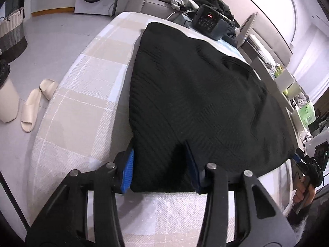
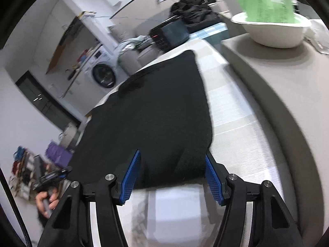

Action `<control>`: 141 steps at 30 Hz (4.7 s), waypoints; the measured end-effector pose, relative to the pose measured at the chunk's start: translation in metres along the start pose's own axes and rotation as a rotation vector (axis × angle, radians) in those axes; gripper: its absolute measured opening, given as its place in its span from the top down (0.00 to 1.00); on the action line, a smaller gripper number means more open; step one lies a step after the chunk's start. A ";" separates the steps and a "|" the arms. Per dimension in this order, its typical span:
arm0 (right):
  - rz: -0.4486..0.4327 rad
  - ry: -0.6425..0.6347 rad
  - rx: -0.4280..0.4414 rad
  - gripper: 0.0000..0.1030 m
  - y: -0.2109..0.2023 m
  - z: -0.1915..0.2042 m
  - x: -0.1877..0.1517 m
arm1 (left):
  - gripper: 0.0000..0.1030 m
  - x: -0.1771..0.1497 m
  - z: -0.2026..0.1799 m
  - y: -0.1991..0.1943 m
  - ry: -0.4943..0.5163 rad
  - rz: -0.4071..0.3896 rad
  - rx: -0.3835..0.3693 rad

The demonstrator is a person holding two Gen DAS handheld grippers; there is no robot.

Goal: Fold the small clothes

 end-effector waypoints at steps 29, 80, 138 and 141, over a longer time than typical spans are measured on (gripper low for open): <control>0.034 -0.002 -0.125 0.92 -0.004 -0.025 -0.011 | 0.88 0.007 0.016 0.004 0.023 0.028 0.052; -0.049 -0.140 -0.239 0.93 0.065 0.000 0.086 | 0.95 0.098 0.005 0.058 0.141 -0.006 0.077; -0.069 -0.296 -0.583 0.50 0.196 0.069 0.130 | 0.29 0.191 -0.030 0.152 0.266 0.045 0.156; -0.049 -0.280 -0.489 0.48 0.179 0.079 0.116 | 0.29 0.172 -0.038 0.123 0.268 0.013 0.093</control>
Point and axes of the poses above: each gripper's, at about its wrist camera, not at the fingertips, and y roughly the way its jaws point, z to its left, x to its top, the point moved 7 cm from there along y, roughly the way its jaws point, and after that the axes turned 13 degrees about y, right-handed, at the moved point
